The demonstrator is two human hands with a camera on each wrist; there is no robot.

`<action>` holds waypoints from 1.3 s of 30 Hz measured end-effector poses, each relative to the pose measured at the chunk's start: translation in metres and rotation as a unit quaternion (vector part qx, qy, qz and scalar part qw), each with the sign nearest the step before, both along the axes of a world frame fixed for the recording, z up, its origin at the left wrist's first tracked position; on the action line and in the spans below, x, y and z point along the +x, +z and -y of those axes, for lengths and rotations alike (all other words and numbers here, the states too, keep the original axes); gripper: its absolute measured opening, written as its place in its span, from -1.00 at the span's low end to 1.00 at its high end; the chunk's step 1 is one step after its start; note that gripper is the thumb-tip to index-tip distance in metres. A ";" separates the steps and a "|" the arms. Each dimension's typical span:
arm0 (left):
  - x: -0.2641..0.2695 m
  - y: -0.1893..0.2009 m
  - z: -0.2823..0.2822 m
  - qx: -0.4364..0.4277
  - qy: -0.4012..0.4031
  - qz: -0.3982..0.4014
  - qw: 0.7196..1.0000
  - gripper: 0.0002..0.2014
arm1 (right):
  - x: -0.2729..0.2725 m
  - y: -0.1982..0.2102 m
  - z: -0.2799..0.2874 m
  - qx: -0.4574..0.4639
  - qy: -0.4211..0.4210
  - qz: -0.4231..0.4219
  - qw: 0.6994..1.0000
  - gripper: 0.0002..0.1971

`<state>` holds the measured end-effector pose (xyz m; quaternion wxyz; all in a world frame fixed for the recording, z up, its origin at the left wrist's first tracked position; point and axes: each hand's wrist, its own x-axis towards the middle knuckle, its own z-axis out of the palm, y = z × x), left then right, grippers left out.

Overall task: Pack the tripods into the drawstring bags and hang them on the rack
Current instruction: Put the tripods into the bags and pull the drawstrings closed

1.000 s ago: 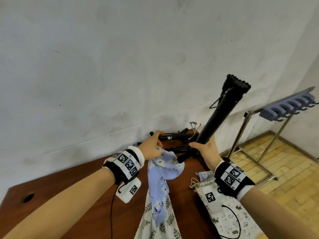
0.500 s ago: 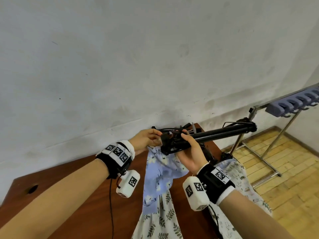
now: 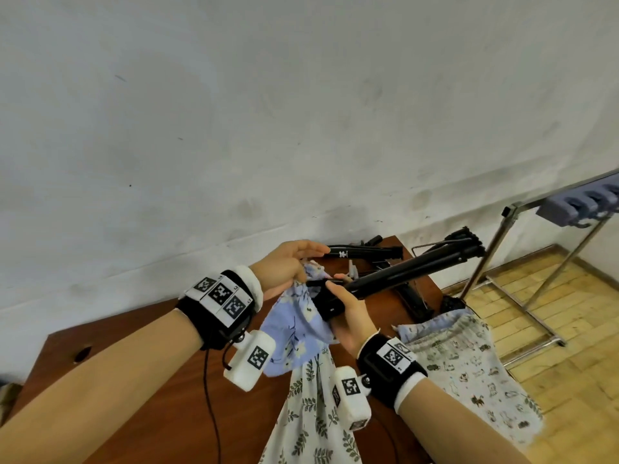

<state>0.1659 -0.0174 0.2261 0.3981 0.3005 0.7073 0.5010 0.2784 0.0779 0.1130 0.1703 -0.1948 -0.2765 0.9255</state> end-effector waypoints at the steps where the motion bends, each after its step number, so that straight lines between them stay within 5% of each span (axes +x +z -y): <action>1: 0.002 0.003 -0.003 -0.004 0.005 -0.028 1.000 -0.37 | -0.001 0.001 0.008 0.005 0.014 0.002 1.000 -0.87; 5: 0.002 0.014 -0.010 -0.007 0.010 -0.098 0.995 -0.41 | 0.002 0.011 0.035 0.070 0.061 0.016 0.996 -0.84; 10: 0.018 0.023 -0.014 0.032 -0.079 -0.017 0.996 -0.37 | -0.001 0.004 0.052 0.199 0.128 0.097 0.967 -0.73; 12: 0.018 0.023 -0.011 0.036 -0.071 -0.022 0.997 -0.35 | -0.006 0.007 0.054 0.242 0.123 0.119 0.955 -0.90; 15: 0.006 0.021 -0.001 0.025 -0.002 -0.043 0.999 -0.38 | -0.013 0.000 0.045 0.187 0.079 0.144 0.968 -0.54; 18: -0.003 0.017 0.011 -0.037 0.020 -0.200 0.979 -0.53 | -0.014 0.003 0.030 0.143 0.024 0.141 0.979 -0.80; 20: -0.005 0.014 0.018 -0.087 0.001 -0.362 0.928 -0.68 | -0.016 0.006 0.021 0.114 -0.016 0.134 0.984 -0.86; 23: 0.001 0.007 0.024 -0.141 -0.057 -0.471 0.869 -0.79 | -0.023 0.010 0.015 0.090 -0.054 0.119 0.987 -0.79; 27: 0.012 -0.001 0.017 -0.189 -0.090 -0.431 0.878 -0.56 | -0.031 0.016 0.024 0.121 -0.094 0.126 0.980 -0.79; 30: 0.024 -0.005 0.003 -0.160 -0.032 -0.373 0.913 -0.53 | -0.037 0.008 0.045 0.174 -0.068 0.116 0.976 -0.80; 33: 0.034 -0.004 -0.009 -0.083 0.018 -0.290 0.953 -0.50 | -0.035 0.000 0.060 0.314 -0.015 0.167 0.934 -0.91; 35: 0.033 0.003 -0.011 -0.045 -0.026 -0.250 0.967 -0.54 | -0.032 -0.007 0.063 0.370 -0.021 0.194 0.908 -0.95; 39: 0.016 0.003 0.008 -0.118 -0.194 -0.207 0.952 -0.32 | -0.031 -0.010 0.065 0.395 -0.018 0.161 0.904 -0.94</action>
